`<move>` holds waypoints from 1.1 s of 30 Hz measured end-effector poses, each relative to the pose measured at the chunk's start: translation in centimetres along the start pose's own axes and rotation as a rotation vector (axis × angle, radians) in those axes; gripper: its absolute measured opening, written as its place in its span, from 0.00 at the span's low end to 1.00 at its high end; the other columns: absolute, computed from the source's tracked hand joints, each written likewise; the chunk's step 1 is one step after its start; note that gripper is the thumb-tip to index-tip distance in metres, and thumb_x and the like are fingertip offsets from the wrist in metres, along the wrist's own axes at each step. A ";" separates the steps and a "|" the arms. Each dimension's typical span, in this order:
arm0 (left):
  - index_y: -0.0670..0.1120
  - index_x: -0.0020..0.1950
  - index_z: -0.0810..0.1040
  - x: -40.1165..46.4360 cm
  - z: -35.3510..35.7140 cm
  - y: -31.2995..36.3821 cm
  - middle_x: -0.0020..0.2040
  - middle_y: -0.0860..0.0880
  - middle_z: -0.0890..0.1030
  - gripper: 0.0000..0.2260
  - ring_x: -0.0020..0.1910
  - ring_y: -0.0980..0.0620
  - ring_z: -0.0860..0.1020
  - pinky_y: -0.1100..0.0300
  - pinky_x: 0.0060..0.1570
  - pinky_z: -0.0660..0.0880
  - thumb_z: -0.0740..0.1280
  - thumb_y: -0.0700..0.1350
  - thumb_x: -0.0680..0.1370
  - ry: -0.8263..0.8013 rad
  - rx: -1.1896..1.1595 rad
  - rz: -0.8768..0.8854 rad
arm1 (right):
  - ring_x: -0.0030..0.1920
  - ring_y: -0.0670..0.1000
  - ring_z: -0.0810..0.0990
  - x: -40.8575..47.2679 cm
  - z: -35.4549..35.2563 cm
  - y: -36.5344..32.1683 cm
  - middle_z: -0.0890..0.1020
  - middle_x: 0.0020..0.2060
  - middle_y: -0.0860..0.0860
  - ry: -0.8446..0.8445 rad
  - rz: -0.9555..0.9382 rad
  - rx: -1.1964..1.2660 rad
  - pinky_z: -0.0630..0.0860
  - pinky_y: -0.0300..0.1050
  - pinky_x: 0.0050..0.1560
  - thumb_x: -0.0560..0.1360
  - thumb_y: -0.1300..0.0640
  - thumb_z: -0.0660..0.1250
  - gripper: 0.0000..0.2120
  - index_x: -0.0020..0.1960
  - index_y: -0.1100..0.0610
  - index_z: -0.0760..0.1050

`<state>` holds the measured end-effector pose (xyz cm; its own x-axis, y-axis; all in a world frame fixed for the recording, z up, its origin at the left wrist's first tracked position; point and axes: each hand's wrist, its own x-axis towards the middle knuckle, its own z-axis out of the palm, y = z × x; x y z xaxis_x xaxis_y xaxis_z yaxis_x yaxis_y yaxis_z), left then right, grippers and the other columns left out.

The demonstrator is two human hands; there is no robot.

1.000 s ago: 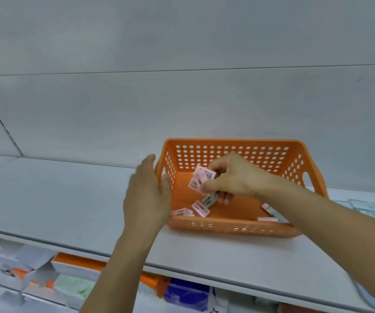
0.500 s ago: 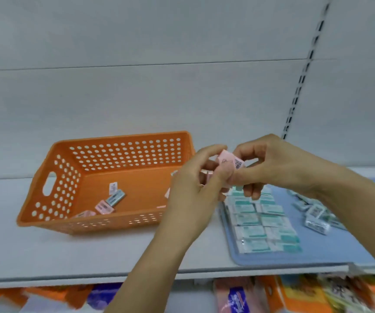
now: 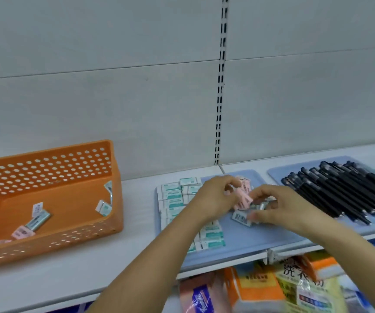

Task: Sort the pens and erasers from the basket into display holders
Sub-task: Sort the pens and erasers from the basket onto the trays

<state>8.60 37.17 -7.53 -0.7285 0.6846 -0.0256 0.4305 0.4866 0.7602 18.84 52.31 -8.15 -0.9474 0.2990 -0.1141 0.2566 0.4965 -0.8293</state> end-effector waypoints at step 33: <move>0.57 0.66 0.75 -7.9 -3.9 -0.9 0.61 0.58 0.77 0.17 0.61 0.58 0.72 0.59 0.64 0.68 0.68 0.54 0.78 0.275 0.286 0.313 | 0.65 0.49 0.67 -0.6 2.2 -0.7 0.73 0.64 0.46 0.290 -0.386 -0.489 0.63 0.37 0.61 0.75 0.50 0.69 0.20 0.67 0.50 0.73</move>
<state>11.90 29.21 -5.45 -0.6379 0.6717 0.3766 0.7515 0.4362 0.4950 18.83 49.99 -8.69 -0.9165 0.1991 0.3470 0.0326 0.9016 -0.4314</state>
